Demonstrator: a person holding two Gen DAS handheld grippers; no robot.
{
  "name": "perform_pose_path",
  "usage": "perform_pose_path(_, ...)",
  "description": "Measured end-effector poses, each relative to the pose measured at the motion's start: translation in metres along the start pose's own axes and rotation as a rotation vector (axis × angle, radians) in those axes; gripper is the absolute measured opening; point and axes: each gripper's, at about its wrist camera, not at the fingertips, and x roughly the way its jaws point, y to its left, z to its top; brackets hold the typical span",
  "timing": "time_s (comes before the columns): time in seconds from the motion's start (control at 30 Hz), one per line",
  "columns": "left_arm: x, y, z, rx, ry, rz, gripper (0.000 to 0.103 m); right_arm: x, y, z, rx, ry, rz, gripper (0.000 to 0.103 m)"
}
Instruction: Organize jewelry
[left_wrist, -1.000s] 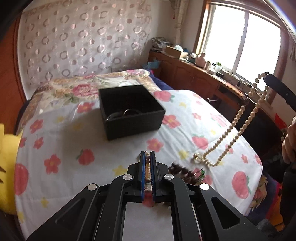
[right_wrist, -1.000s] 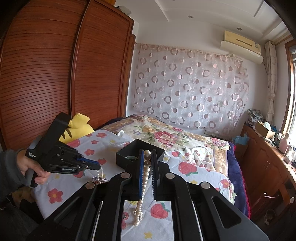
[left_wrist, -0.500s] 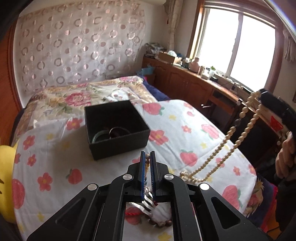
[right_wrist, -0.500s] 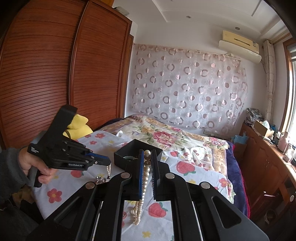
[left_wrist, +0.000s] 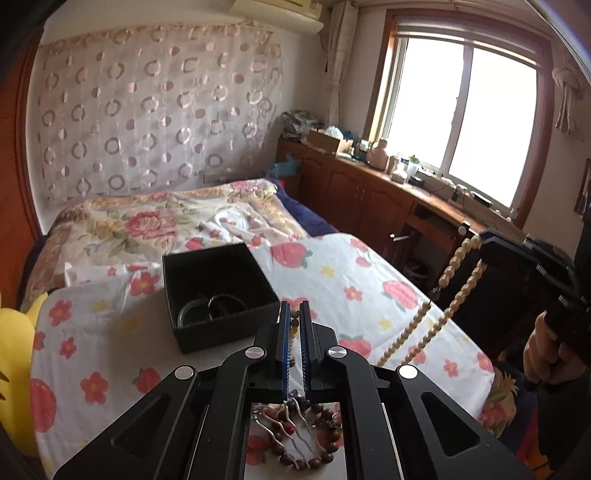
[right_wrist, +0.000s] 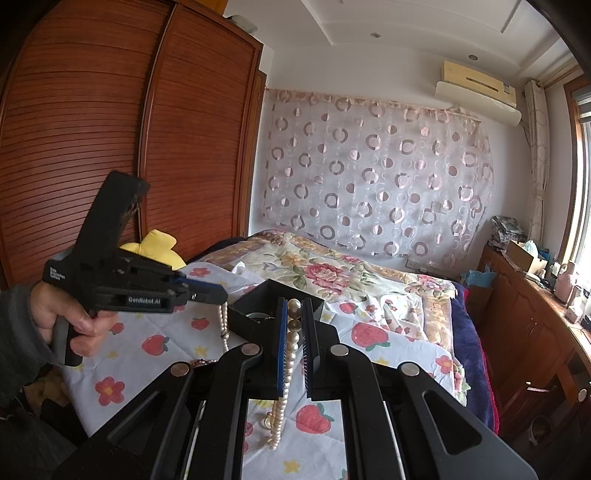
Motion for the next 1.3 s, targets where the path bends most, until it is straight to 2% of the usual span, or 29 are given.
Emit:
perform_pose_path(0.33,-0.025,0.001,0.021,-0.010,-0.082,-0.007,0.004,-0.005,0.003,0.006,-0.004,-0.013,-0.001,0.008)
perform_pose_path(0.53,-0.037,0.000,0.035,0.004,-0.117,0.017,0.004,-0.004,0.005,0.014,-0.009,-0.025,-0.007,0.008)
perform_pose_path(0.83,-0.053,-0.008,0.072,0.048,-0.165,0.043,0.004,-0.002,0.007,0.033,-0.018,-0.062,-0.006,0.008)
perform_pose_path(1.13,-0.036,0.002,0.094,0.052,-0.151,0.087,0.004,0.016,0.007,0.067,-0.039,-0.091,-0.024,0.008)
perform_pose_path(1.3,-0.021,0.016,0.110,0.048,-0.137,0.124,0.004,0.040,0.000,0.089,-0.036,-0.089,-0.035,0.008)
